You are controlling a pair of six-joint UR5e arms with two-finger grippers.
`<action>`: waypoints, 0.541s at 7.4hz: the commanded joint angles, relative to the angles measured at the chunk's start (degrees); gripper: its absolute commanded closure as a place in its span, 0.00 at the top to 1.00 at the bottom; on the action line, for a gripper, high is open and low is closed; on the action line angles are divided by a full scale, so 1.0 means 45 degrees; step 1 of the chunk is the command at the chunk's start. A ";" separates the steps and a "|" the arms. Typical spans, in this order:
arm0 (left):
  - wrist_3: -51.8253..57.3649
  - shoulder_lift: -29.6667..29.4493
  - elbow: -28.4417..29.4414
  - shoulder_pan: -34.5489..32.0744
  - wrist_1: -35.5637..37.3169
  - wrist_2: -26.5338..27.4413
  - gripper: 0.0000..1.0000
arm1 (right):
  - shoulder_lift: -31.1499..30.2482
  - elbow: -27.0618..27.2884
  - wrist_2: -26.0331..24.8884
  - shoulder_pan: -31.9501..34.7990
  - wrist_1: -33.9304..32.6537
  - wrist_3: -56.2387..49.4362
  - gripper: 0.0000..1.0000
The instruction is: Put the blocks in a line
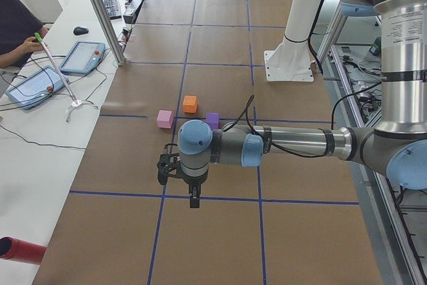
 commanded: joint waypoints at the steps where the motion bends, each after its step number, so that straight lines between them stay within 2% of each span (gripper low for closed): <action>1: -0.0118 0.0044 -0.0028 0.0021 0.0095 0.0018 1.00 | 0.0000 0.0000 0.0000 0.0000 0.0000 0.0000 1.00; 4: -0.0139 0.0122 -0.0086 0.0021 -0.0021 -0.0021 1.00 | 0.0000 0.0000 0.0000 0.0000 0.0000 0.0000 1.00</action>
